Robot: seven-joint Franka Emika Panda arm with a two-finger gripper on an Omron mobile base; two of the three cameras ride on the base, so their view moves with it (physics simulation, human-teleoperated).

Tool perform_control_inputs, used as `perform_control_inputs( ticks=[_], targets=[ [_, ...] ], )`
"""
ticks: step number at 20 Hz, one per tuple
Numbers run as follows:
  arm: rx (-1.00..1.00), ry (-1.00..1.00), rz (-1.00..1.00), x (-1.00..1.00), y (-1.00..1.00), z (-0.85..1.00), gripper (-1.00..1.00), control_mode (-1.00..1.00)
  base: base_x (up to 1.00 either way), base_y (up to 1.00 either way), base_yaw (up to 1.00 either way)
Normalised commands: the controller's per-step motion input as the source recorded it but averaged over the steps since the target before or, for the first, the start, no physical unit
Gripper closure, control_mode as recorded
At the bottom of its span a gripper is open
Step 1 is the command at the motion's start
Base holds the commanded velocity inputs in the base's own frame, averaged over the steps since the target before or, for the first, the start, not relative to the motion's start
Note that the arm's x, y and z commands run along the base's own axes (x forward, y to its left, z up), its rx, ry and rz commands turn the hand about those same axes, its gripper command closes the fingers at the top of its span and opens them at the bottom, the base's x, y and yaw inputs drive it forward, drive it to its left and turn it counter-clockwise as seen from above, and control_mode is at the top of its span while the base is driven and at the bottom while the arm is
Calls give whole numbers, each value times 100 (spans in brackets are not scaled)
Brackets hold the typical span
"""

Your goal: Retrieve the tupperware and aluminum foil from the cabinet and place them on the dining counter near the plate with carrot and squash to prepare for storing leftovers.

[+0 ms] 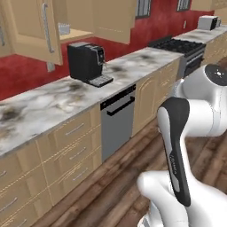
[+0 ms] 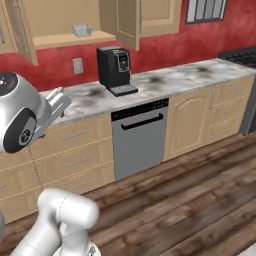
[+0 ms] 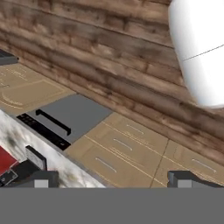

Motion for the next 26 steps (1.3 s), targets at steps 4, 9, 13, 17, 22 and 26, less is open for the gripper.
perform_control_inputs(
  ticks=[4, 9, 13, 17, 22, 26],
  targets=[
    [0, 0, 0, 0, 0, 0, -100, 100, 93, -1, -21],
    [0, 0, 0, 0, 0, 0, -100, 100, 86, 0, 5],
    [0, 0, 0, 0, 0, 0, -100, 100, 93, -1, 20],
    [0, 0, 0, 0, 0, 0, -100, 100, 92, -4, 21],
    [0, 0, 0, 0, 0, 0, -100, 100, 94, 0, 33],
    [0, 0, 0, 0, 0, 0, -100, 100, 85, -6, 34]
  ],
)
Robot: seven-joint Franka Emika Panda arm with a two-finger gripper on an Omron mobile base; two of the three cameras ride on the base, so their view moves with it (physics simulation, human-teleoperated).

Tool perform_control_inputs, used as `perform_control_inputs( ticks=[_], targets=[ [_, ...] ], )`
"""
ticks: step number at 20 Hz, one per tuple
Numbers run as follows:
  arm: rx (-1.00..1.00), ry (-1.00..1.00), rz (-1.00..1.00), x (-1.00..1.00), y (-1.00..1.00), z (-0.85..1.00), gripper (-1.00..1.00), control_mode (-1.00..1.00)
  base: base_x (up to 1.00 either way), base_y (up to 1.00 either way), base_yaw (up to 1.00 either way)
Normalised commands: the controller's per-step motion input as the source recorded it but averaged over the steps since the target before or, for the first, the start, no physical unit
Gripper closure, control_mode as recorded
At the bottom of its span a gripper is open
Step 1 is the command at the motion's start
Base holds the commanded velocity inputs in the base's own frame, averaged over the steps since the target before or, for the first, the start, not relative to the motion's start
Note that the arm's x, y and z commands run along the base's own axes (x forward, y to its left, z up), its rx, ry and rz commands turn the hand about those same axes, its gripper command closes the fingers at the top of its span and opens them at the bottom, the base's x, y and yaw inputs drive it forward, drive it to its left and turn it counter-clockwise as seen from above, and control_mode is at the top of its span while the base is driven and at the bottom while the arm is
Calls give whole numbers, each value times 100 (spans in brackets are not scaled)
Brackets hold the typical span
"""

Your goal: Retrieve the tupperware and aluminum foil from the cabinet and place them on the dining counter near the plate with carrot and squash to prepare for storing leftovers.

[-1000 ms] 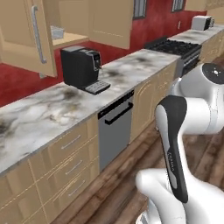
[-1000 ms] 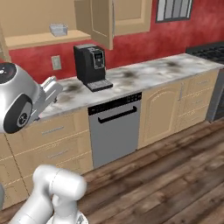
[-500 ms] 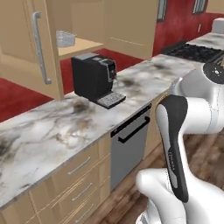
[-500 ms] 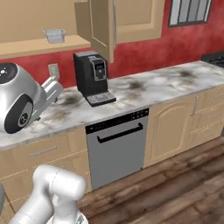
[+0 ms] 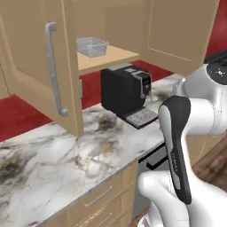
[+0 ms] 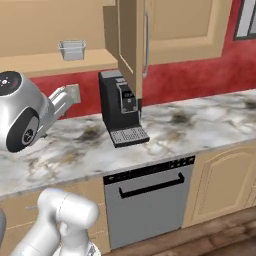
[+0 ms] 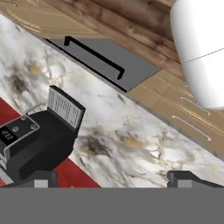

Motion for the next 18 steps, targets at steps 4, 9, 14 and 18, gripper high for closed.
perform_control_inputs(
  ticks=[4, 9, 14, 18],
  targets=[
    [0, 0, 0, 0, 0, 0, -100, 100, 86, -6, 33],
    [0, 0, 0, 0, 0, 0, -100, 100, 84, -4, 35],
    [0, 0, 0, 0, 0, 0, -100, 100, 86, -11, 37],
    [0, 0, 0, 0, 0, 0, -100, 100, 91, -11, 38]
  ],
)
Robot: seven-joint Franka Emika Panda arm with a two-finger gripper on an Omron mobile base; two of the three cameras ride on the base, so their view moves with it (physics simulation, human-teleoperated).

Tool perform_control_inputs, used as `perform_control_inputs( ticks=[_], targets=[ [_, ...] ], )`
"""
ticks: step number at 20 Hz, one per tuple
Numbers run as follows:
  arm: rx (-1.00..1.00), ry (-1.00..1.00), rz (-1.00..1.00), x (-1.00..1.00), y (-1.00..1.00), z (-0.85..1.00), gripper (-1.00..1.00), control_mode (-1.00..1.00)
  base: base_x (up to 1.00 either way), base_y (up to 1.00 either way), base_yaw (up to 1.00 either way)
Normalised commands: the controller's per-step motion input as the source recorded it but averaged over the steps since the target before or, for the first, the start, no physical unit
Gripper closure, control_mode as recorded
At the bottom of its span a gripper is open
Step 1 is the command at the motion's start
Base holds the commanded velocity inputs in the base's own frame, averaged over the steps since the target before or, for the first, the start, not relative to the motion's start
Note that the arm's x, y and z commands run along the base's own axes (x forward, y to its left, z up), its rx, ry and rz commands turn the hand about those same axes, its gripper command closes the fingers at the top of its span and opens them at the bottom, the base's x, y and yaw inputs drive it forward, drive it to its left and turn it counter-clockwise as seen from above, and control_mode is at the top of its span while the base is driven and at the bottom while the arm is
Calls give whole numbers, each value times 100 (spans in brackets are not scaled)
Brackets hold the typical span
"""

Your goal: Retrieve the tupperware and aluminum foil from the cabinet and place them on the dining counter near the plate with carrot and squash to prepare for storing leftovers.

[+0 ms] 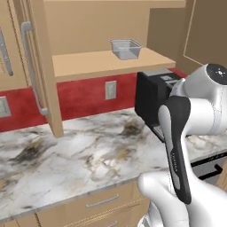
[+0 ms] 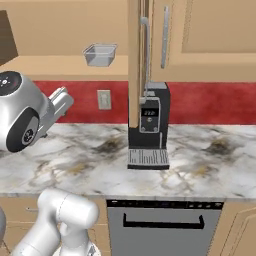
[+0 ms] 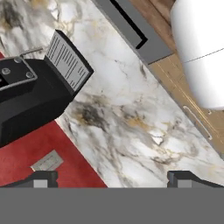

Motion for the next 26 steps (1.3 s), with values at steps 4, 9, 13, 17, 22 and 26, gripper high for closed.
perform_control_inputs(
  ticks=[4, 9, 13, 17, 22, 26],
  targets=[
    [0, 0, 0, 0, 0, 0, -100, 100, 84, -3, 37],
    [0, 0, 0, 0, 0, 0, -100, 100, 41, 0, 20],
    [0, 0, 0, 0, 0, 0, -100, 100, 41, 0, 5],
    [0, 0, 0, 10, 0, 4, -100, -100, 0, 0, 0],
    [0, -9, 2, 0, 0, 37, -100, -100, 0, 0, 0],
    [-8, -1, 9, 1, 0, 34, -100, -100, 0, 0, 0]
  ],
)
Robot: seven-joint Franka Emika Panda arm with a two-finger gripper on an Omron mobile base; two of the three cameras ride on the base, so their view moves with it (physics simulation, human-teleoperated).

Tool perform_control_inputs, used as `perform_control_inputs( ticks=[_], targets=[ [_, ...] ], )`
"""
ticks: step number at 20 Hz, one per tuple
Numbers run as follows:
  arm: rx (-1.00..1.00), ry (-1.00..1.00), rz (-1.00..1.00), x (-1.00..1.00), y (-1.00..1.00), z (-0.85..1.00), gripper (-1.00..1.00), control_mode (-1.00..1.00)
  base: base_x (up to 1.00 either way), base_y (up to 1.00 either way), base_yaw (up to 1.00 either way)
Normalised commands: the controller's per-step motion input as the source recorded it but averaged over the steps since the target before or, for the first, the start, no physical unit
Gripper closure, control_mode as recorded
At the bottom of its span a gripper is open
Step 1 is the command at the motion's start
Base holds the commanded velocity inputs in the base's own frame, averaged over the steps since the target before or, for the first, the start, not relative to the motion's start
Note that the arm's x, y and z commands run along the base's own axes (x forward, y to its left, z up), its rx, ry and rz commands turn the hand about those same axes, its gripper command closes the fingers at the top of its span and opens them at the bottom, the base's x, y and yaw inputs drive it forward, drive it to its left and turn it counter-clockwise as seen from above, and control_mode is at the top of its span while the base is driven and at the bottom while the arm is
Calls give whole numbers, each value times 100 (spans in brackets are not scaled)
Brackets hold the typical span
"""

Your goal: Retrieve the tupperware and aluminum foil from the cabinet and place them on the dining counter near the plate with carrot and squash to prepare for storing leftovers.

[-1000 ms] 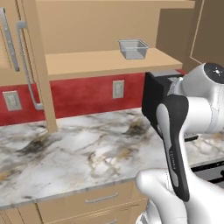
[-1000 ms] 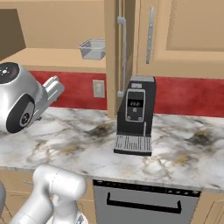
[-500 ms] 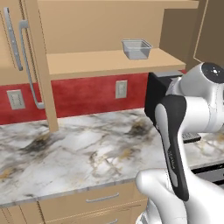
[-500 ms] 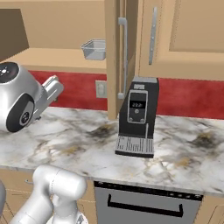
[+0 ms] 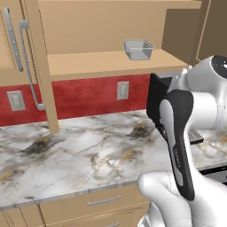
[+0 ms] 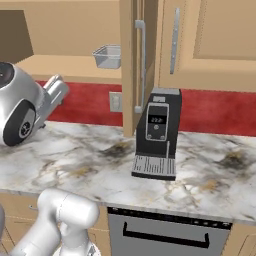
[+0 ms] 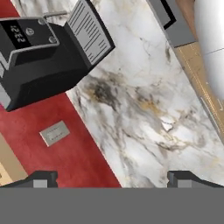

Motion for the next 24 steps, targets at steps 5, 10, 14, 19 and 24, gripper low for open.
perform_control_inputs(
  ticks=[5, 10, 14, 19, 24],
  targets=[
    [-29, -1, 16, 4, -2, 2, -100, -100, 0, 0, 0],
    [-25, -9, 13, 12, -5, 4, -100, -100, 0, 0, 0],
    [-20, -3, 4, 11, -3, -4, -100, -100, 0, 0, 0],
    [-3, 0, 0, 7, -7, -2, -100, -100, 0, 0, 0],
    [-26, 0, 2, 24, -3, 36, -100, -100, 0, 0, 0]
  ],
)
